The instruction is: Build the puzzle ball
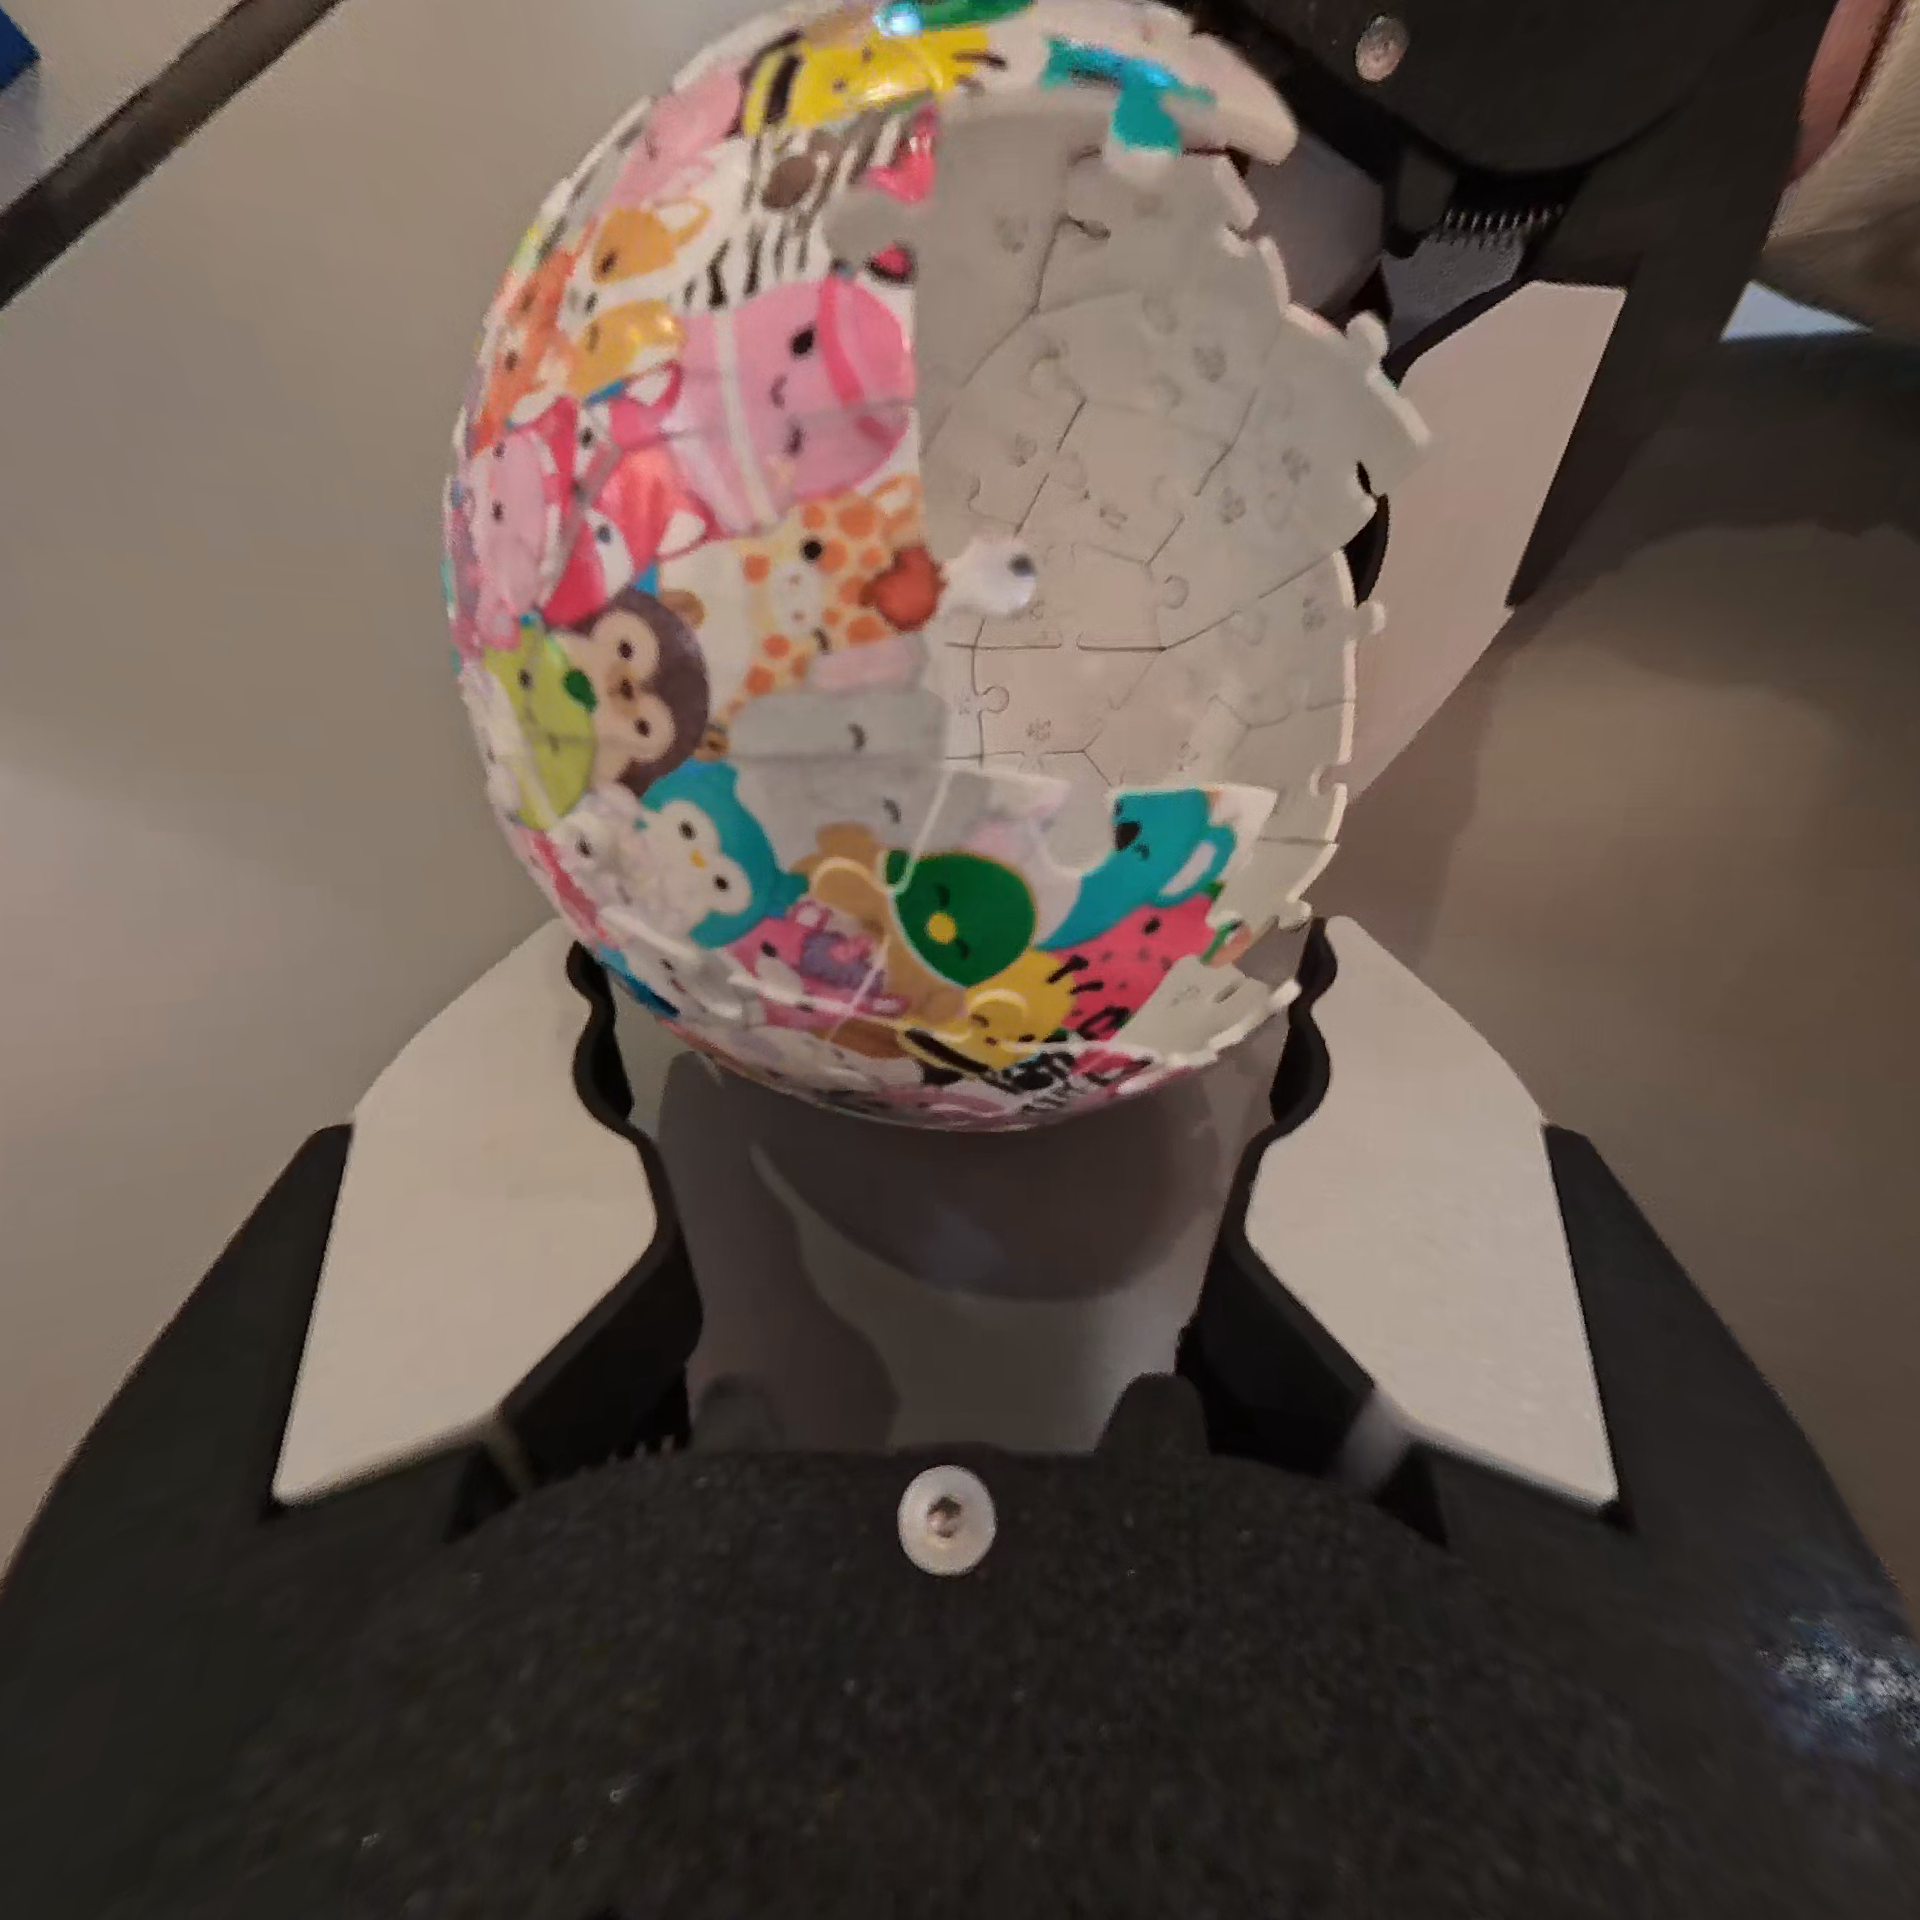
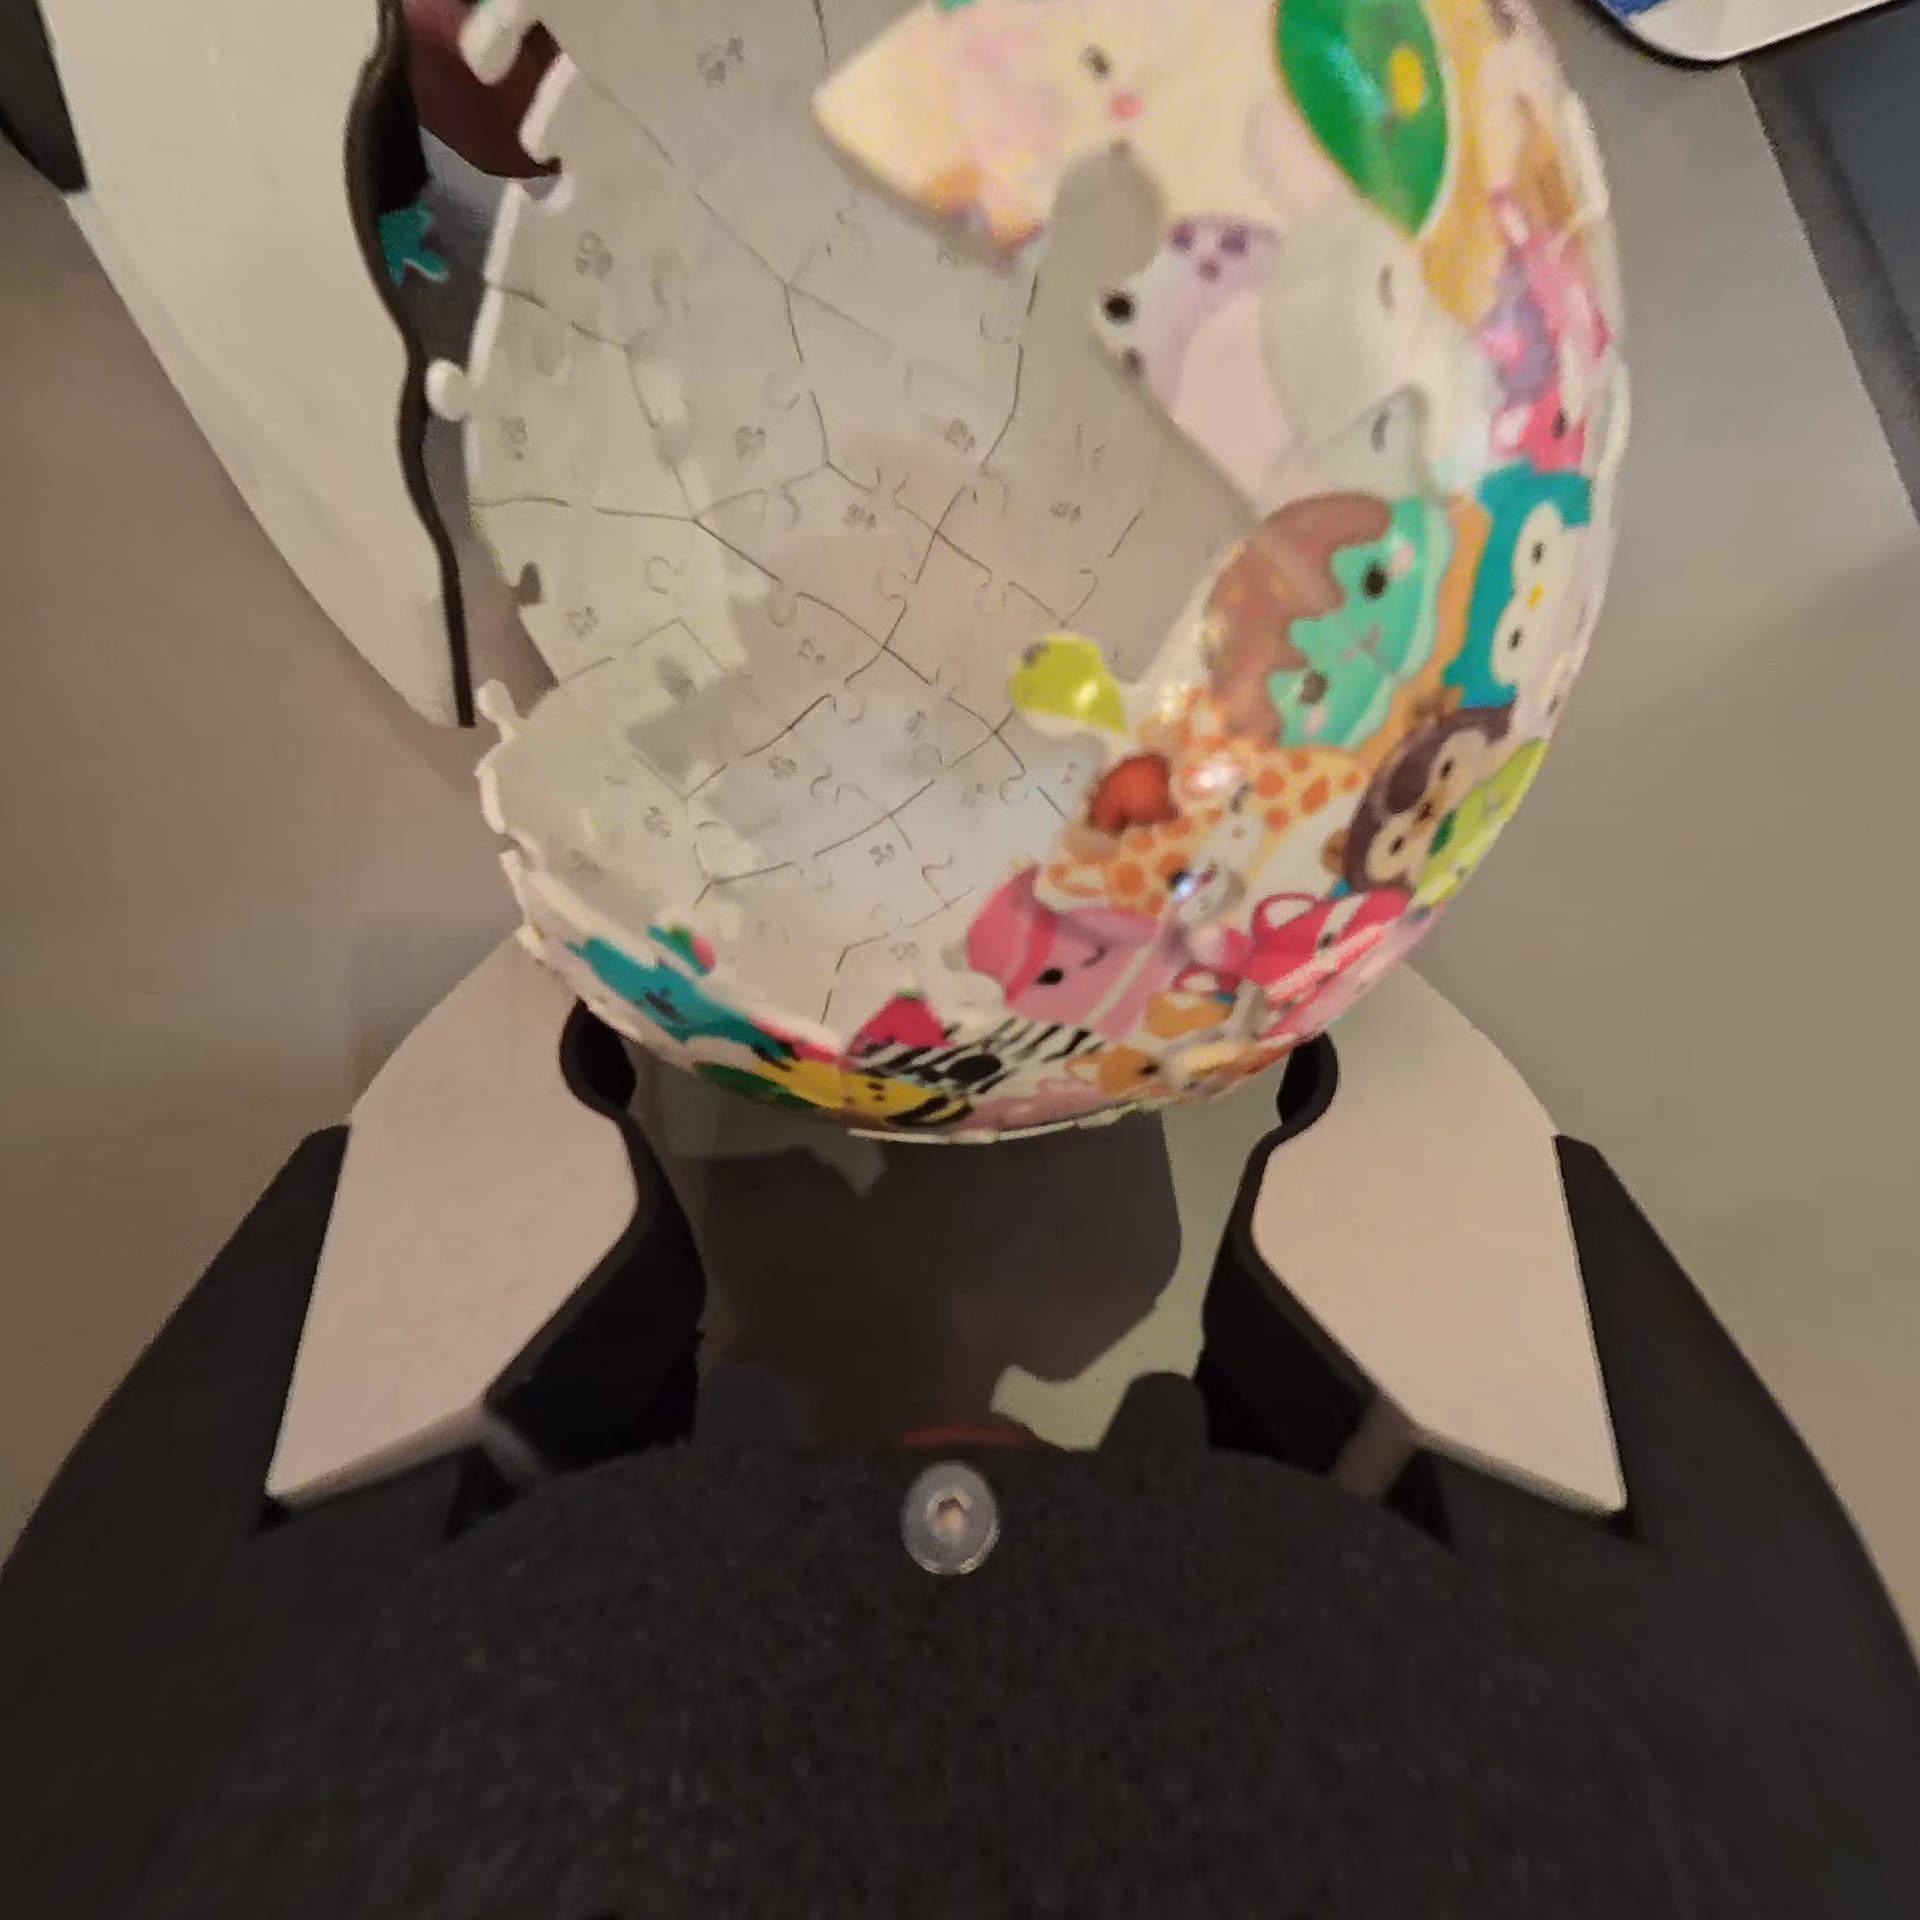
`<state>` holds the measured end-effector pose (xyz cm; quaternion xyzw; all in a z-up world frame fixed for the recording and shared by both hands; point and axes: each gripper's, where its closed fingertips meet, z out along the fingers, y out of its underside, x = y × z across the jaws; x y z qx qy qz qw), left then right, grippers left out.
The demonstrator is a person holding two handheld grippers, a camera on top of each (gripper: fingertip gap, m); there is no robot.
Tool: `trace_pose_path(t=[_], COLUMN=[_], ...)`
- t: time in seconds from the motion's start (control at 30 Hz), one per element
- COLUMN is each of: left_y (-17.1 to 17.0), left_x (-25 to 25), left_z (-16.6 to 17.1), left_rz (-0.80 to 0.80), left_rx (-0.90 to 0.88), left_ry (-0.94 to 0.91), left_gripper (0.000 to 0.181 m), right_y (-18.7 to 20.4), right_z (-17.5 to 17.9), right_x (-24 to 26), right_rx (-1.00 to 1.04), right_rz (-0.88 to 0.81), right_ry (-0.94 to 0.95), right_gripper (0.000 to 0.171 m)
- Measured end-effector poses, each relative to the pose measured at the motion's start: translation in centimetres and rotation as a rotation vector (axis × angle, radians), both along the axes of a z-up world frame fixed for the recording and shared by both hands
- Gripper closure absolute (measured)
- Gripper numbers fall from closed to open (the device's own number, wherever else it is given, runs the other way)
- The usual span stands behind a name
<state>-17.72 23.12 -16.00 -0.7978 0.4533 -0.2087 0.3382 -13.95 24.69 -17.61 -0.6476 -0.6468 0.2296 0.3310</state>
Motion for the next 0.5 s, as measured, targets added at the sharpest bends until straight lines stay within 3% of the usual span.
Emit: trace_pose_path(t=[0.17,0.27,0.33,0.4,0.47,0.5], left_y=[2.5,2.2,0.6,-2.3,-5.4,-6.6], left_x=[-0.6,-1.6,-3.1,-4.6,-6.7,-7.8], left_z=[0.2,0.9,1.4,2.4,2.7,2.6], left_rz=[0.032,0.049,0.075,0.091,0.120,0.142], left_rx=[0.017,0.020,0.005,-0.005,0.010,0.027], left_ry=[-0.017,-0.036,-0.047,-0.105,-0.115,-0.110], left_gripper=[0.059,0.063,0.064,0.081,0.095,0.100], right_y=[2.7,3.1,2.6,1.5,-0.3,-1.5], right_z=[-0.1,0.0,-0.2,-0.1,0.7,1.4], right_x=[-0.5,0.2,1.5,3.2,4.3,4.4], right_rx=[0.007,0.018,0.011,0.012,-0.015,-0.019], right_rz=[-0.008,-0.027,-0.065,-0.122,-0.193,-0.215], right_ry=[-0.031,-0.040,-0.052,-0.045,0.016,0.051], right_gripper=[0.048,0.047,0.046,0.049,0.065,0.082])
